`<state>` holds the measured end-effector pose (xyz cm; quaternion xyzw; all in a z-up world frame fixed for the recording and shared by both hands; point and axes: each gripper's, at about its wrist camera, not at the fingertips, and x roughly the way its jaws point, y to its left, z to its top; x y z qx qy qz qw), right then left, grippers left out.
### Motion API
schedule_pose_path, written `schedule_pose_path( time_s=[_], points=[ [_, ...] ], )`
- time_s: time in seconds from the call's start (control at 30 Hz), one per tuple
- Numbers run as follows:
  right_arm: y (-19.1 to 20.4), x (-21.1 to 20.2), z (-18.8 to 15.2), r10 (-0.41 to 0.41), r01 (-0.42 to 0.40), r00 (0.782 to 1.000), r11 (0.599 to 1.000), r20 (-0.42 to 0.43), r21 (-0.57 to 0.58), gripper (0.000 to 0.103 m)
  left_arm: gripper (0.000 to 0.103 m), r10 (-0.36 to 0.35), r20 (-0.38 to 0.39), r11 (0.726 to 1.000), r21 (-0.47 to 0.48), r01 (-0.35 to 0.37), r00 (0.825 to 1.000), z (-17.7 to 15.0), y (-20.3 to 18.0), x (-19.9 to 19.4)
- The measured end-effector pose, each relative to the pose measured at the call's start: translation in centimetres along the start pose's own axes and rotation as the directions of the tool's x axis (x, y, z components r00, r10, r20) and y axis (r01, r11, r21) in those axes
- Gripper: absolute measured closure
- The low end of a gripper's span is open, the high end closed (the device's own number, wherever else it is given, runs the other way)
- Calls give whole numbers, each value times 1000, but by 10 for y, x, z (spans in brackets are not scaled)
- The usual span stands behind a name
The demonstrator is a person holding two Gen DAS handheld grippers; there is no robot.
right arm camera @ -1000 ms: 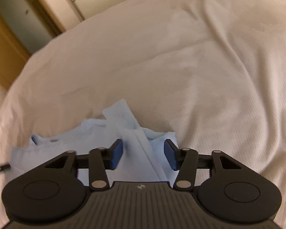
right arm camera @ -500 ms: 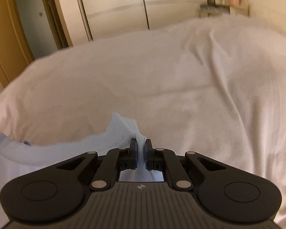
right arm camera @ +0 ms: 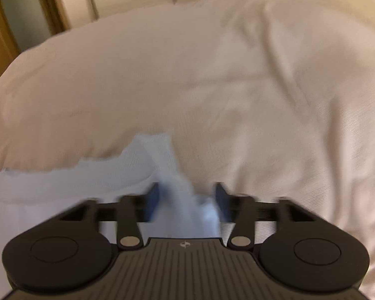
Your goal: Fold clothes
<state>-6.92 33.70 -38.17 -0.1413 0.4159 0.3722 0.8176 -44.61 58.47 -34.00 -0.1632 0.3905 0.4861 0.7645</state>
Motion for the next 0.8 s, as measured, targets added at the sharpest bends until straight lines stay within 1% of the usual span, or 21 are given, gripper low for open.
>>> schedule_pose_path(
  time_s=[0.03, 0.1, 0.13, 0.2, 0.27, 0.3, 0.33, 0.4, 0.43, 0.5, 0.53, 0.57, 0.6, 0.63, 0.67, 0.7, 0.73, 0.77, 0.8],
  points=[
    [0, -12, 0, -26, 26, 999, 1000, 37, -8, 41, 74, 9, -5, 1000, -5, -9, 1000, -2, 2, -6],
    [0, -38, -6, -6, 8, 997, 1000, 76, -20, 41, 85, -11, -1, 999, -49, 11, 1000, -12, 12, -37],
    [3, -53, -13, 21, -18, 995, 999, 95, -30, 41, 85, -46, 6, 997, -58, 46, 999, -20, 15, -54],
    [8, -81, -32, 86, -80, 989, 995, 120, -58, 43, 85, -101, 12, 994, -30, 101, 995, -42, 12, -80],
    [16, -96, -57, 154, -143, 983, 983, 99, -115, 51, 85, -117, -28, 993, 31, 118, 993, -64, -1, -85],
    [21, -97, -69, 176, -165, 982, 976, 66, -145, 55, 84, -124, -49, 990, 61, 127, 991, -75, -8, -87],
    [21, -92, -81, 180, -174, 983, 973, 26, -152, 59, 84, -115, -72, 989, 83, 121, 991, -85, -12, -85],
    [19, -76, -101, 173, -177, 984, 972, -42, -152, 62, 82, -44, -122, 995, 82, 54, 992, -100, -10, -67],
    [13, -67, -107, 138, -145, 989, 979, -57, -146, 65, 79, -29, -132, 998, 45, 35, 991, -102, -1, -64],
    [-5, -59, -106, 32, -38, 998, 994, -59, -102, 65, 79, 10, -128, 1000, 3, -9, 992, -101, 13, -71],
    [-15, -63, -101, 26, -30, 998, 997, -62, -65, 65, 80, 30, -118, 1000, 9, -30, 993, -100, 17, -80],
    [-25, -67, -97, 21, -23, 998, 999, -66, -28, 65, 81, 49, -102, 998, 50, -44, 994, -101, 18, -92],
    [-34, -76, -93, 37, -37, 998, 999, -59, -2, 64, 82, 61, -84, 994, 100, -53, 995, -102, 16, -105],
    [-43, -87, -94, 87, -83, 994, 995, -66, 59, 61, 80, 60, -60, 982, 180, -49, 996, -106, 8, -117],
    [-51, -99, -96, 137, -128, 988, 985, -70, 119, 59, 77, 52, -30, 958, 284, -42, 998, -113, -3, -129],
    [-59, -110, -97, 188, -173, 980, 968, -71, 181, 53, 68, 41, -2, 922, 386, -38, 999, -120, -15, -140],
    [-68, -118, -105, 252, -222, 965, 931, -70, 289, 46, 66, 23, 24, 874, 485, -32, 999, -129, -28, -149],
    [-76, -123, -114, 311, -261, 948, 883, -70, 390, 44, 65, -2, 38, 816, 577, -20, 999, -138, -41, -152],
    [-80, -123, -127, 359, -287, 931, 828, -63, 482, 44, 63, -17, 46, 766, 643, -17, 999, -147, -50, -151]
  ],
)
